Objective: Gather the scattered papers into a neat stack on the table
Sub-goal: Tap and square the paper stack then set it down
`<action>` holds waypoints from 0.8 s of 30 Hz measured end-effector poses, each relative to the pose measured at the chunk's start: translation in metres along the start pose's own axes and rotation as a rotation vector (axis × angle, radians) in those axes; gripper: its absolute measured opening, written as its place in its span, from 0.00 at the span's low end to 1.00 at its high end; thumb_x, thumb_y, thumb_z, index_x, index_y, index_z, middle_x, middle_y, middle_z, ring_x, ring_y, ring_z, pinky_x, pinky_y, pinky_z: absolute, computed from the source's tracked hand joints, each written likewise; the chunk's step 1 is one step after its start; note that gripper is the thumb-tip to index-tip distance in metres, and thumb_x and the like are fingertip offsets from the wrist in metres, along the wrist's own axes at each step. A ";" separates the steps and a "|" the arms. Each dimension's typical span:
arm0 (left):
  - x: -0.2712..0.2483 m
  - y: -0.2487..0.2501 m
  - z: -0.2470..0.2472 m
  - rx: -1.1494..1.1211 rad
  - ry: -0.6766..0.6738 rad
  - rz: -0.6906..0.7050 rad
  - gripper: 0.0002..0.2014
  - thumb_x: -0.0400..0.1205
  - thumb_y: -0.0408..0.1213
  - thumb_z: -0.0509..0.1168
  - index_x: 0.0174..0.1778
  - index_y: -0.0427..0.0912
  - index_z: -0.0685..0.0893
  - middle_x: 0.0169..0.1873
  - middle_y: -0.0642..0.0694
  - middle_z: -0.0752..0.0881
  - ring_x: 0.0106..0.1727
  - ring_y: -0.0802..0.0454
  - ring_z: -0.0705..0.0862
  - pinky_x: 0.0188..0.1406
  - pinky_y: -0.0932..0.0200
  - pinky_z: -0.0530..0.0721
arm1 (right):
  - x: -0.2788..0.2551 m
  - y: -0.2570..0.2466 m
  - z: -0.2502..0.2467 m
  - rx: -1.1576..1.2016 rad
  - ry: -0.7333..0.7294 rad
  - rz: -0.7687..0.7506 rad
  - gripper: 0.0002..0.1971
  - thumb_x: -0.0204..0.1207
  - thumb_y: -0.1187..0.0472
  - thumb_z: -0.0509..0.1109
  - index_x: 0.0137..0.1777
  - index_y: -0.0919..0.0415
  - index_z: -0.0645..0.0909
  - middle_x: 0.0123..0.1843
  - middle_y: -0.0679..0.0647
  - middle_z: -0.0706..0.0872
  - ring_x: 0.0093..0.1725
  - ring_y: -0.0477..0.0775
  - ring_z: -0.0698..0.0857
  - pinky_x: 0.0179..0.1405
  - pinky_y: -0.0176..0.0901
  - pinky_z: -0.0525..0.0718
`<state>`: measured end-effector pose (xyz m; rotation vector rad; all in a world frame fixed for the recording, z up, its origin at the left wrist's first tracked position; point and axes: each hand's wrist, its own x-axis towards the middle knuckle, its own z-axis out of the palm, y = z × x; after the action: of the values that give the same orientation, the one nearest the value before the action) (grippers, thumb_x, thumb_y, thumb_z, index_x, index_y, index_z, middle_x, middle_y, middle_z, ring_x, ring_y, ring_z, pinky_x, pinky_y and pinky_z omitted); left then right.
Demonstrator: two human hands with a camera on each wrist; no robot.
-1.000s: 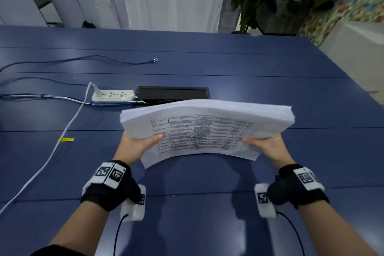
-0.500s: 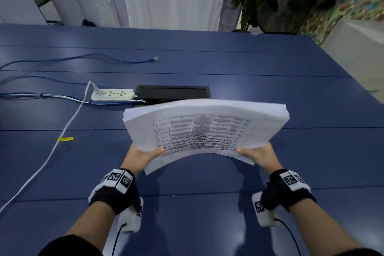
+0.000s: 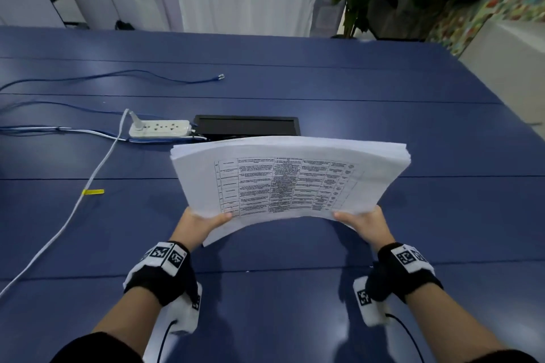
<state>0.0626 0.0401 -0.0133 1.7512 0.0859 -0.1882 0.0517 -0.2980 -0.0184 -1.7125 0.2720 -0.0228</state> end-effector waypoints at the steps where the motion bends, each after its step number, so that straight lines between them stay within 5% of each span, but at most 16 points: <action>1: 0.000 0.002 -0.002 -0.004 0.005 -0.022 0.17 0.71 0.27 0.74 0.47 0.55 0.84 0.37 0.71 0.89 0.45 0.74 0.86 0.61 0.59 0.79 | 0.001 -0.003 0.000 -0.004 -0.011 0.012 0.17 0.65 0.78 0.76 0.51 0.64 0.83 0.43 0.44 0.87 0.34 0.28 0.86 0.36 0.21 0.81; 6: 0.000 0.016 -0.017 0.026 -0.046 -0.131 0.12 0.64 0.37 0.81 0.42 0.46 0.90 0.45 0.47 0.92 0.49 0.49 0.87 0.60 0.50 0.81 | 0.002 -0.028 -0.017 -0.180 -0.235 0.137 0.14 0.65 0.75 0.78 0.52 0.67 0.86 0.45 0.53 0.91 0.33 0.35 0.87 0.33 0.24 0.82; 9: -0.007 0.014 -0.019 0.134 -0.131 -0.190 0.15 0.70 0.32 0.76 0.53 0.39 0.87 0.48 0.46 0.89 0.53 0.50 0.86 0.58 0.57 0.80 | -0.005 -0.033 -0.025 -0.114 -0.369 0.308 0.07 0.70 0.71 0.74 0.48 0.70 0.84 0.33 0.62 0.89 0.19 0.52 0.81 0.16 0.37 0.78; 14: -0.027 -0.011 -0.011 0.090 -0.163 -0.351 0.13 0.67 0.33 0.79 0.46 0.45 0.87 0.50 0.47 0.90 0.56 0.47 0.87 0.68 0.48 0.78 | -0.031 -0.006 -0.018 -0.141 -0.340 0.426 0.07 0.76 0.64 0.71 0.43 0.71 0.82 0.19 0.57 0.80 0.10 0.46 0.69 0.09 0.31 0.63; 17: -0.039 -0.017 -0.001 -0.011 -0.156 -0.384 0.15 0.72 0.32 0.75 0.54 0.42 0.85 0.47 0.53 0.89 0.56 0.48 0.86 0.69 0.51 0.77 | -0.038 0.001 -0.017 -0.150 -0.305 0.424 0.08 0.74 0.64 0.73 0.41 0.70 0.83 0.19 0.60 0.78 0.10 0.46 0.66 0.09 0.30 0.60; 19: -0.040 -0.015 0.003 -0.019 -0.140 -0.380 0.18 0.73 0.30 0.73 0.60 0.38 0.83 0.51 0.47 0.88 0.58 0.46 0.85 0.64 0.55 0.79 | -0.038 -0.002 -0.018 -0.165 -0.275 0.419 0.08 0.73 0.64 0.74 0.42 0.70 0.83 0.20 0.60 0.80 0.11 0.47 0.69 0.10 0.31 0.63; 21: -0.039 -0.009 0.005 -0.012 -0.091 -0.359 0.19 0.73 0.27 0.73 0.61 0.32 0.83 0.52 0.43 0.87 0.51 0.48 0.86 0.49 0.67 0.83 | -0.033 -0.013 -0.022 -0.147 -0.236 0.422 0.10 0.75 0.61 0.73 0.47 0.70 0.83 0.25 0.60 0.84 0.15 0.49 0.75 0.13 0.34 0.71; 24: -0.037 0.003 0.013 -0.061 -0.024 -0.322 0.18 0.74 0.24 0.71 0.60 0.27 0.82 0.53 0.40 0.86 0.41 0.55 0.87 0.33 0.76 0.82 | -0.027 -0.031 -0.027 0.044 -0.177 0.501 0.15 0.77 0.52 0.68 0.51 0.65 0.83 0.38 0.60 0.89 0.33 0.55 0.86 0.29 0.40 0.86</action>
<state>0.0259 0.0290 -0.0062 1.6659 0.3535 -0.4370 0.0258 -0.3147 0.0203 -1.5509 0.5561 0.4851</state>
